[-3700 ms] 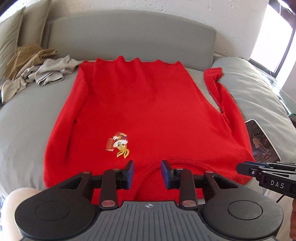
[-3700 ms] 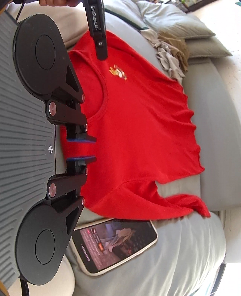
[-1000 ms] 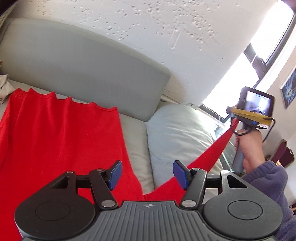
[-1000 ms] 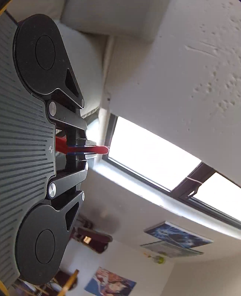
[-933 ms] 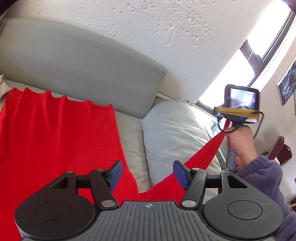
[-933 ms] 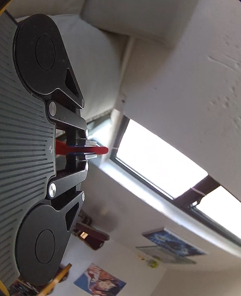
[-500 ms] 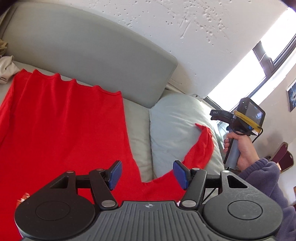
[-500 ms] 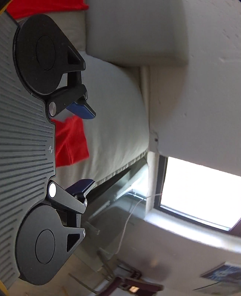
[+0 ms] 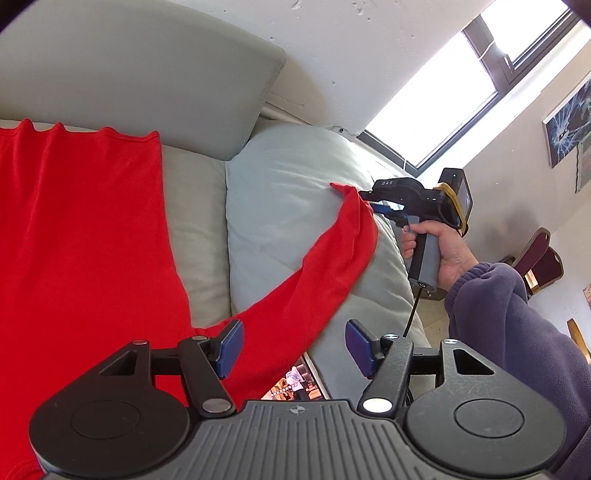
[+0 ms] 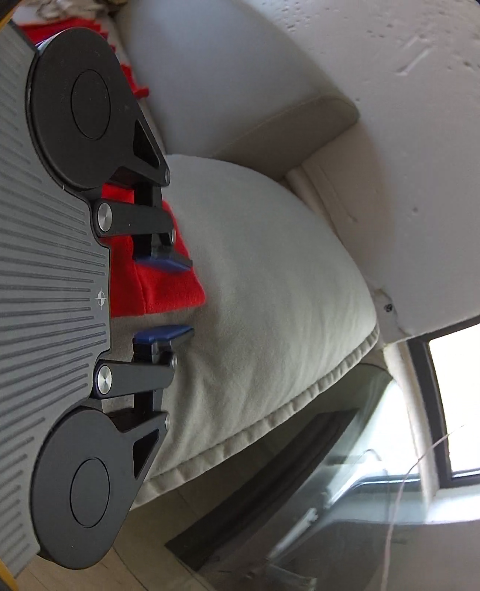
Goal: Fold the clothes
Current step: 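Pull the sleeve outward with the right gripper to straighten it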
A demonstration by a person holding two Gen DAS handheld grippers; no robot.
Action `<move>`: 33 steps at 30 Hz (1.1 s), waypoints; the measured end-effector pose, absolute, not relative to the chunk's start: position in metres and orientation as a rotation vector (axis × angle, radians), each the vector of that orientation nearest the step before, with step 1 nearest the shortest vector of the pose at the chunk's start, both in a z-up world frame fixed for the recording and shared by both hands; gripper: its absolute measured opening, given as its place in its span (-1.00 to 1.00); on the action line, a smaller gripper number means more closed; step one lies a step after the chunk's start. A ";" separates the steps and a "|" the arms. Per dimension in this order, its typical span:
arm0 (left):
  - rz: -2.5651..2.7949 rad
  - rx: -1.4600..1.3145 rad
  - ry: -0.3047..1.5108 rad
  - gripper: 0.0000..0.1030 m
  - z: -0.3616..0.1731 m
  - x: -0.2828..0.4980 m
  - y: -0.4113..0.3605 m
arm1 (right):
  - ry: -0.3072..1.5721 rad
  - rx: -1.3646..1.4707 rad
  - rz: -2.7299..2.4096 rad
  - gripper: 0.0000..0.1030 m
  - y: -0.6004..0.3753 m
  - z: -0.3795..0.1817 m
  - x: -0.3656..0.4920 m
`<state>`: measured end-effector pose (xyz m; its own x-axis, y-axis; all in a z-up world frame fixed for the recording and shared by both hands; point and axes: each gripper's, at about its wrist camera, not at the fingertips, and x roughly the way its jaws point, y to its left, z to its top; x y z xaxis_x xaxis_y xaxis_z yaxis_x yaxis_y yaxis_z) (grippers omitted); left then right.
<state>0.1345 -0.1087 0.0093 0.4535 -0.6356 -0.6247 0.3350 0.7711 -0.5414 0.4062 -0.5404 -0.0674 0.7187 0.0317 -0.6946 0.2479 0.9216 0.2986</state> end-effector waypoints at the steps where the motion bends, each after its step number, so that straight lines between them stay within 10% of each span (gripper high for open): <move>1: -0.618 -0.361 0.920 0.15 0.009 0.135 -0.110 | 0.752 0.346 -0.109 -0.89 -0.534 -0.066 0.405; 11: -0.597 -0.332 0.912 0.15 0.004 0.134 -0.118 | 0.207 0.424 -0.377 -0.94 -0.547 -0.006 0.317; 17: -0.616 -0.331 0.951 0.15 -0.001 0.137 -0.123 | 0.422 0.321 -0.408 -0.93 -0.552 -0.028 0.356; 25: -0.632 -0.291 1.016 0.15 -0.009 0.126 -0.118 | 0.609 0.362 -0.626 -0.15 -0.581 -0.044 0.336; 33: -0.614 -0.060 1.053 0.14 -0.011 0.090 -0.095 | 0.756 0.564 -0.257 -0.04 -0.541 -0.016 0.267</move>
